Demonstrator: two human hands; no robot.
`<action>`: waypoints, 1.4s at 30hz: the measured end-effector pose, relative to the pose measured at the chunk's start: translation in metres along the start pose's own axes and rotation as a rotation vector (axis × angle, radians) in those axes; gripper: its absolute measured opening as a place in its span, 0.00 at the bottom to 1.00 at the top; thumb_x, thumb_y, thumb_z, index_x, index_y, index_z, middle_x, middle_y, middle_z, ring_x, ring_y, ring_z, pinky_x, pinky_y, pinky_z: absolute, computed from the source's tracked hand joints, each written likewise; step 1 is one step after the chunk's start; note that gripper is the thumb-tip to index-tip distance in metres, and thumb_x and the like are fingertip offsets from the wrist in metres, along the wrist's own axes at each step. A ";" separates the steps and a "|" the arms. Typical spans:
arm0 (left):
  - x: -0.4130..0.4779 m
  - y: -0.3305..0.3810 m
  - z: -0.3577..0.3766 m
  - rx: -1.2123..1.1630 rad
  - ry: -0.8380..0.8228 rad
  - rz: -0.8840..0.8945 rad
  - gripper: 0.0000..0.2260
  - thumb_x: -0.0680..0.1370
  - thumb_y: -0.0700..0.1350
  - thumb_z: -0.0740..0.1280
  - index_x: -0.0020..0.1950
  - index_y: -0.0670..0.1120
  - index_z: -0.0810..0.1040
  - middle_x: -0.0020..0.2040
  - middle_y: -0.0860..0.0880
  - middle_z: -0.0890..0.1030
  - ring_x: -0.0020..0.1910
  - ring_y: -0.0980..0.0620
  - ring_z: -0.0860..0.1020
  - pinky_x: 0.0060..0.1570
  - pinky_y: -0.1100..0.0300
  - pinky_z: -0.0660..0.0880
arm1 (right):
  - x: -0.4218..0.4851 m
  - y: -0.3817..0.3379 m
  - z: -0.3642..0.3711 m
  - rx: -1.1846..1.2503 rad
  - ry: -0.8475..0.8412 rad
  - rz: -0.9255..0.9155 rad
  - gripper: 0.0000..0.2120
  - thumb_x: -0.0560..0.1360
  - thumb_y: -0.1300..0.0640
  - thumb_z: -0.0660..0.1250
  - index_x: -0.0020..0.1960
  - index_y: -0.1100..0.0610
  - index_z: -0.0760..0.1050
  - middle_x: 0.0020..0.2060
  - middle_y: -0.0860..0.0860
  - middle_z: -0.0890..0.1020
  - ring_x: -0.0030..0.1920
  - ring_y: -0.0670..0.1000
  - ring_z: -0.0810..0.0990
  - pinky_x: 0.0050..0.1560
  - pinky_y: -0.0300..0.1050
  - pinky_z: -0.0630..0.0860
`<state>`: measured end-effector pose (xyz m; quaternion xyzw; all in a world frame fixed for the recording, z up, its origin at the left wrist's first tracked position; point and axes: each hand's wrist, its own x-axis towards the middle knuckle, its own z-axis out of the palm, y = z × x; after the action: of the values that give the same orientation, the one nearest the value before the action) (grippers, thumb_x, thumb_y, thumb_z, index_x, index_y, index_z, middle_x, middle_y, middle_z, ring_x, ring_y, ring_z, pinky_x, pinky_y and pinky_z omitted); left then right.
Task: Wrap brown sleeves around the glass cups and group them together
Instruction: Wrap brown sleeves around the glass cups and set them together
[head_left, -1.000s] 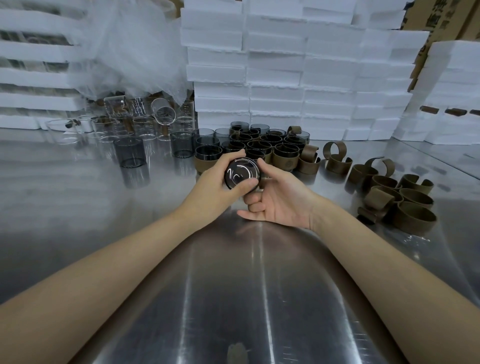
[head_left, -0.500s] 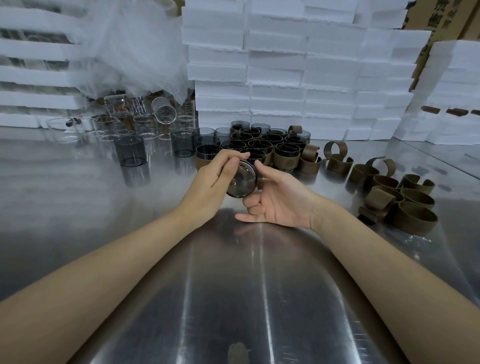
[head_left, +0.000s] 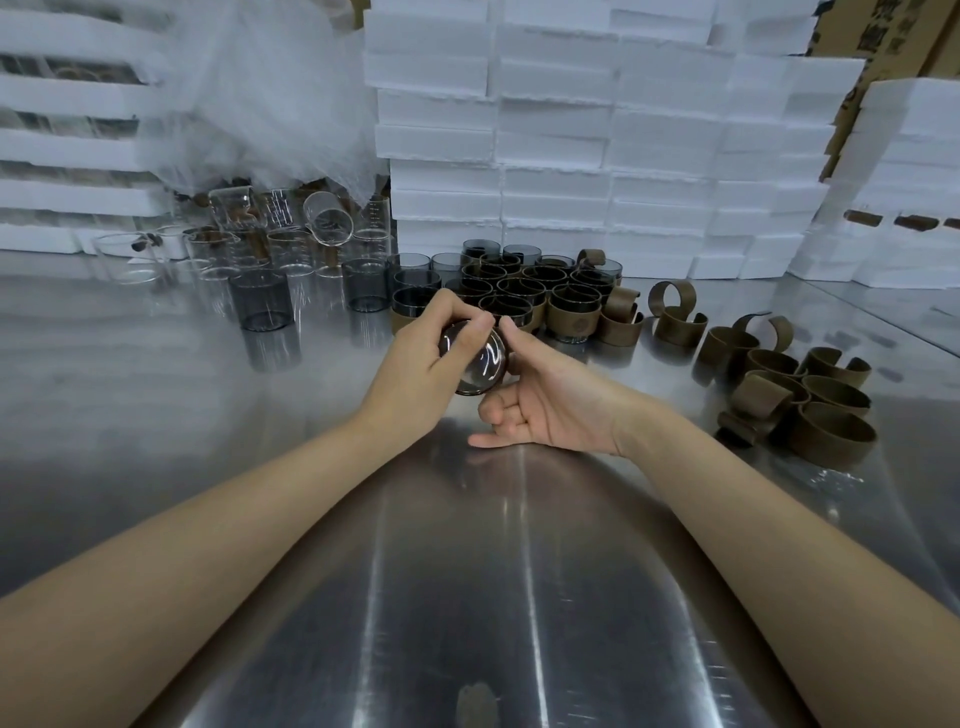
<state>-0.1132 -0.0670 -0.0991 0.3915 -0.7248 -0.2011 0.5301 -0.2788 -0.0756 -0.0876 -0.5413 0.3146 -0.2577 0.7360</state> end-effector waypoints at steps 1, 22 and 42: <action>0.001 0.000 0.000 0.008 0.019 -0.002 0.12 0.83 0.50 0.60 0.51 0.42 0.76 0.41 0.56 0.79 0.39 0.62 0.75 0.39 0.71 0.69 | -0.001 0.000 0.001 -0.015 -0.006 -0.007 0.30 0.73 0.33 0.57 0.63 0.56 0.67 0.32 0.56 0.78 0.33 0.52 0.77 0.54 0.54 0.80; -0.002 0.002 -0.002 0.048 -0.098 0.034 0.12 0.78 0.50 0.68 0.61 0.51 0.76 0.56 0.58 0.80 0.58 0.58 0.77 0.60 0.60 0.73 | -0.003 0.001 0.006 -0.120 0.035 -0.090 0.38 0.73 0.32 0.56 0.67 0.63 0.69 0.37 0.59 0.79 0.34 0.52 0.79 0.59 0.55 0.79; -0.001 0.004 -0.001 0.201 -0.127 0.278 0.16 0.81 0.32 0.57 0.66 0.40 0.76 0.71 0.48 0.73 0.73 0.53 0.67 0.73 0.59 0.63 | 0.005 0.009 0.000 -0.184 0.480 -0.392 0.19 0.72 0.73 0.69 0.54 0.58 0.64 0.45 0.61 0.79 0.41 0.55 0.81 0.43 0.49 0.82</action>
<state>-0.1140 -0.0636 -0.0967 0.3249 -0.8204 -0.0767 0.4642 -0.2751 -0.0763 -0.0967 -0.5797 0.3907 -0.4853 0.5251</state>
